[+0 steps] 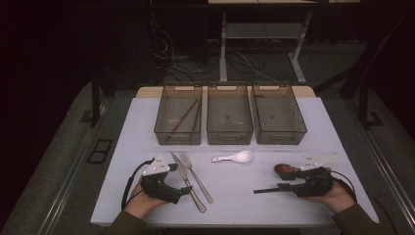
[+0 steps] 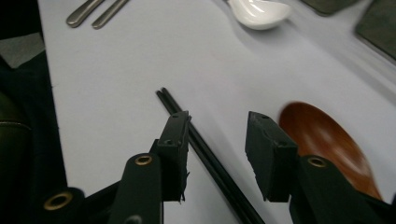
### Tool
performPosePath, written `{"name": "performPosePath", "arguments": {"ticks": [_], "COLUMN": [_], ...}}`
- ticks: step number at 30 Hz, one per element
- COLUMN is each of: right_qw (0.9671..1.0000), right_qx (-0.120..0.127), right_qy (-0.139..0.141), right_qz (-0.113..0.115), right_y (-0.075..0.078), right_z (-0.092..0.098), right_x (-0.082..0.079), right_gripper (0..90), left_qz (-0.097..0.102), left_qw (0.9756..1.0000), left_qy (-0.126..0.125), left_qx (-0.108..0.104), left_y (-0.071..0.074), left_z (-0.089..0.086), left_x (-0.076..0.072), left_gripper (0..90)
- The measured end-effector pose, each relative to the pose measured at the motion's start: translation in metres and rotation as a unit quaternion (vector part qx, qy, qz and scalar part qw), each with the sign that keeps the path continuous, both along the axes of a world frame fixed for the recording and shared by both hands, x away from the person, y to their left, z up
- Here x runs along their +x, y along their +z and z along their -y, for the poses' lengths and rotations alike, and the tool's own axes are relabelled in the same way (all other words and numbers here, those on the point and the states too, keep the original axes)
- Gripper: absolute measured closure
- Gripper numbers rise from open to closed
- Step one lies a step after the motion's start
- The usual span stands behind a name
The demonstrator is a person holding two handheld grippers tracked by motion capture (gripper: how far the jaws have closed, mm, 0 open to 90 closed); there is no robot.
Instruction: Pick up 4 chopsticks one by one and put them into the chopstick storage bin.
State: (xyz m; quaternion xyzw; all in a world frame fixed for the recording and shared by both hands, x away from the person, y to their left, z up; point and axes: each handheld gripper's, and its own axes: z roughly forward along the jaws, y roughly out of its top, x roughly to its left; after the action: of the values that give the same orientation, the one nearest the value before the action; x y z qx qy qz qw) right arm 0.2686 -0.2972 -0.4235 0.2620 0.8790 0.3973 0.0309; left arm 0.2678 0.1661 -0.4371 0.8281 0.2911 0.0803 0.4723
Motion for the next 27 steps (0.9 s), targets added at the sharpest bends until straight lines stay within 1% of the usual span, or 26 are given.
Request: {"name": "performPosePath", "arguments": {"ticks": [3,6,9,11,13,14,16,19,21,22,23,24,27], "right_qw": [0.9998,0.9990,0.9979,0.9970,0.9959,0.9956,0.9938,0.9906,0.9893,0.9885,0.9883,0.9873,0.9860], "right_qx": [0.000,-0.006,-0.010,-0.018,-0.024,-0.023,-0.035,-0.055,-0.064,-0.065,-0.066,-0.067,-0.080], "right_qy": [0.021,0.044,0.064,0.074,0.086,0.090,0.105,0.125,0.131,0.136,0.137,0.144,0.146], "right_qz": [-0.002,-0.002,-0.006,-0.009,-0.008,-0.009,0.001,0.004,0.004,0.007,0.004,0.008,0.010], "right_y": [0.000,0.001,0.001,0.001,0.001,0.000,-0.001,-0.005,-0.007,-0.007,-0.008,-0.010,-0.013], "right_z": [-0.013,-0.025,-0.037,-0.043,-0.048,-0.051,-0.055,-0.063,-0.067,-0.069,-0.070,-0.071,-0.074], "right_x": [0.001,0.002,0.004,0.006,0.008,0.009,0.012,0.014,0.016,0.017,0.018,0.019,0.019], "right_gripper": [58.6,59.8,61.2,62.4,63.8,64.4,66.3,69.2,71.2,72.0,72.7,73.2,74.1], "left_qz": [-0.001,-0.001,-0.001,-0.001,-0.001,-0.001,-0.001,-0.003,-0.002,-0.002,-0.002,-0.002,-0.004], "left_qw": [1.0000,1.0000,1.0000,1.0000,1.0000,1.0000,1.0000,1.0000,1.0000,1.0000,1.0000,1.0000,1.0000], "left_qy": [0.000,0.000,0.000,0.001,0.001,0.001,0.000,0.000,-0.001,-0.001,-0.001,-0.002,-0.001], "left_qx": [0.000,0.000,-0.002,-0.003,-0.003,-0.003,-0.002,-0.003,-0.002,-0.002,-0.002,-0.002,-0.002], "left_y": [0.000,0.000,0.000,0.000,0.000,0.000,0.000,0.000,0.000,0.000,0.000,0.000,-0.001], "left_z": [0.000,0.000,0.000,0.000,0.000,0.000,0.000,0.001,0.001,0.001,0.001,0.001,0.000], "left_x": [0.000,0.000,0.000,0.000,0.000,0.000,0.000,0.000,0.000,0.000,0.000,0.000,0.000], "left_gripper": [4.0,4.0,4.0,3.9,3.9,3.9,4.0,4.0,3.9,3.9,4.0,4.0,3.9]}}
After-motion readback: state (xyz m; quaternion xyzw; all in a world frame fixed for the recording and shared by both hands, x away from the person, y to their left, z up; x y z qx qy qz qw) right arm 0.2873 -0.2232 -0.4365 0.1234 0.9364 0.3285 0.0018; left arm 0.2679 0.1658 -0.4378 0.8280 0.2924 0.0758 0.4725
